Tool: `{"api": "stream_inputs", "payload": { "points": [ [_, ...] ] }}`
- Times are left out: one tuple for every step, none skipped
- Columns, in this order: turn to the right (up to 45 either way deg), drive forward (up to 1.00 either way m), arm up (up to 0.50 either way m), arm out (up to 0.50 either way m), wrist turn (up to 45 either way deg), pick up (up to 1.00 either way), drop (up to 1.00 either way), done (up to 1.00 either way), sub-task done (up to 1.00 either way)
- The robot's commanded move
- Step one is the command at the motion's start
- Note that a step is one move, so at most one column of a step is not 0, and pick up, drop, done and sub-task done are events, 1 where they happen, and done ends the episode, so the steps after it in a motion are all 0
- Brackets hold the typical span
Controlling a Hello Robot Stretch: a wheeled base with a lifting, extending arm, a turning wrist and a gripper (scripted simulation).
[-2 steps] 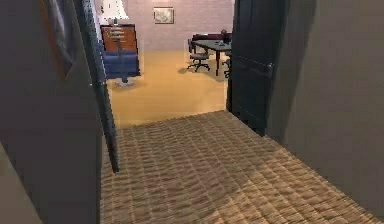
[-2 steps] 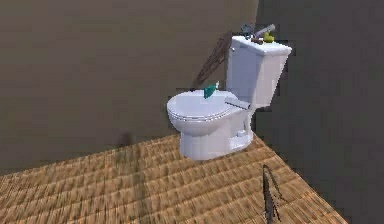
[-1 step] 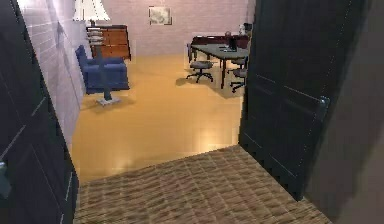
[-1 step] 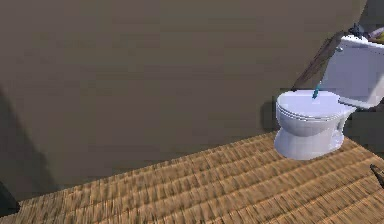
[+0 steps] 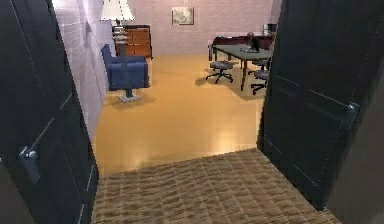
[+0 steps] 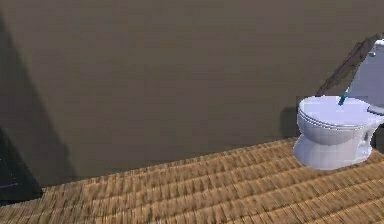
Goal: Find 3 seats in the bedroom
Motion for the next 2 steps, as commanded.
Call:
{"api": "stream_inputs", "payload": {
  "points": [
    [0.0,0.55,0.0,0.0,0.0,0.0,0.0,0.0,0.0],
    [0.0,1.0,0.0,0.0,0.0,0.0,0.0,0.0,0.0]
  ]
}}
